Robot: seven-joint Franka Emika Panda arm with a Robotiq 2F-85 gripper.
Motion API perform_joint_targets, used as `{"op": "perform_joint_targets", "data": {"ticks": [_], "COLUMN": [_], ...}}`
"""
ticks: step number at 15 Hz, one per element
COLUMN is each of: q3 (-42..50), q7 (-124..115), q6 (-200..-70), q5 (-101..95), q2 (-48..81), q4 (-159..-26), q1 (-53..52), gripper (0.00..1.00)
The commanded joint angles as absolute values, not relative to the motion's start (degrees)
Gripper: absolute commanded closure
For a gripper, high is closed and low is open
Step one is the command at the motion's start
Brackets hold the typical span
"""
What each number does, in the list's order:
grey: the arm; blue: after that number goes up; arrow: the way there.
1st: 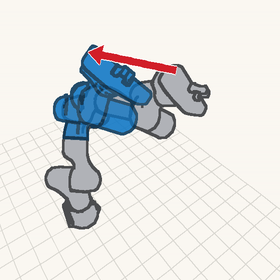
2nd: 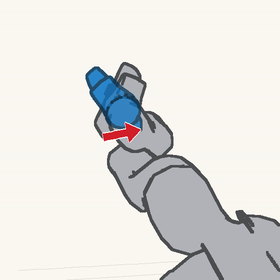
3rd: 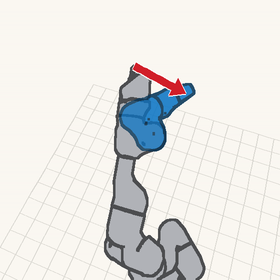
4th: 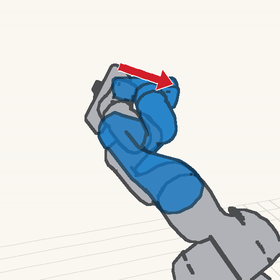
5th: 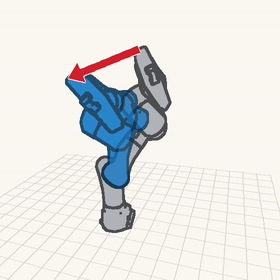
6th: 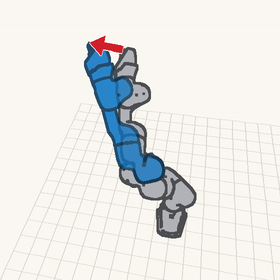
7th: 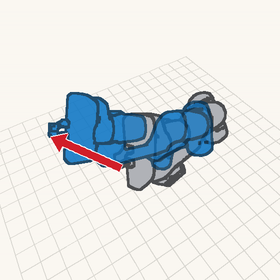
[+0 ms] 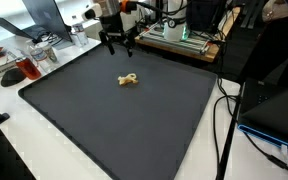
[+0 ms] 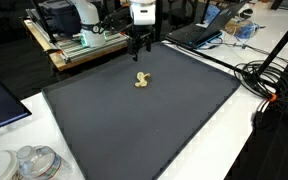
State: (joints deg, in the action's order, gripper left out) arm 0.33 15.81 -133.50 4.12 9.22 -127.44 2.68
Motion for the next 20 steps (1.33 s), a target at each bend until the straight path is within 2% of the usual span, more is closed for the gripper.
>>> {"op": "perform_joint_targets", "data": {"ticks": [1, 14, 20], "q3": [0.11, -2.61, -3.15], "q7": [25.99, 64.42, 82.43], "q6": [-131.69, -135.57, -138.73], "q5": [9.31, 32.97, 47.46], "q2": [12.41, 22.3, 22.39], "q4": [-124.54, -124.16, -128.06], "q1": [5.74, 18.57, 21.27], "gripper": [0.0, 0.0, 0.0]}}
